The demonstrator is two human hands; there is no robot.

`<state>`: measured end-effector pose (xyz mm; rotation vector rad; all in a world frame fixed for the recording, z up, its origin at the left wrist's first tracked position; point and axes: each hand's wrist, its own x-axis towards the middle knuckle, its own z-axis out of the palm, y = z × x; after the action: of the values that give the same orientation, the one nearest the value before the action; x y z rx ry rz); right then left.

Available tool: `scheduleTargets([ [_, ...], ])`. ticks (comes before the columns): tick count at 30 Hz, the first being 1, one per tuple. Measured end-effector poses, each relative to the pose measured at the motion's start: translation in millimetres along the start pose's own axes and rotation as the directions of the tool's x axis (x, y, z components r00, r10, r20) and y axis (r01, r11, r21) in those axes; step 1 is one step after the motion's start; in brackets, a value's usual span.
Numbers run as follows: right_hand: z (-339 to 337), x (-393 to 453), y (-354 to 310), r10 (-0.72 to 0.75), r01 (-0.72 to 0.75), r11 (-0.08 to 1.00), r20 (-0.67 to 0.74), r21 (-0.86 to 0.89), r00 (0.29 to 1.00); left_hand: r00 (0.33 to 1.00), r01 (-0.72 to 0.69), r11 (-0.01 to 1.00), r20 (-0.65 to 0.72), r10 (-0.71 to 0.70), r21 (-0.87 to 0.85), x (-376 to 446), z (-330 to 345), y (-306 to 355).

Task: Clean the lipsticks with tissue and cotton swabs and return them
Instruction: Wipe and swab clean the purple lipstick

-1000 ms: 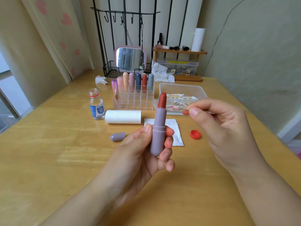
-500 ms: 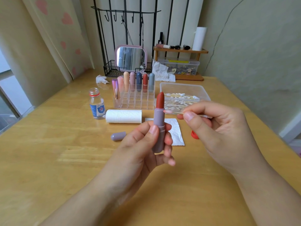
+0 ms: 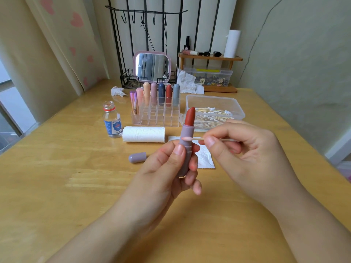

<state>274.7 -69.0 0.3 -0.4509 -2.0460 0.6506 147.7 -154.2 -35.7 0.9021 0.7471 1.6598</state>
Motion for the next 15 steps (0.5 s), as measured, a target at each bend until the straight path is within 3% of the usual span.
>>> scheduleTargets([
  [4, 0.8, -0.9, 3.6, 0.028, -0.028, 1.000, -0.067, 0.005, 0.997, 1.000, -0.007, 0.997, -0.001, 0.007, 0.078, -1.4, 0.4, 1.0],
  [9, 0.5, -1.1, 0.3, -0.053, 0.054, 0.998, 0.044, -0.021, 0.998, 1.000, -0.027, 0.992, 0.012, 0.025, 0.123, -2.1, 1.3, 3.5],
  [15, 2.6, -1.6, 1.8, 0.013, -0.013, 1.000, -0.011, -0.028, 1.000, 0.999, -0.047, 0.980, 0.017, 0.044, 0.192, -2.9, -2.5, 4.8],
])
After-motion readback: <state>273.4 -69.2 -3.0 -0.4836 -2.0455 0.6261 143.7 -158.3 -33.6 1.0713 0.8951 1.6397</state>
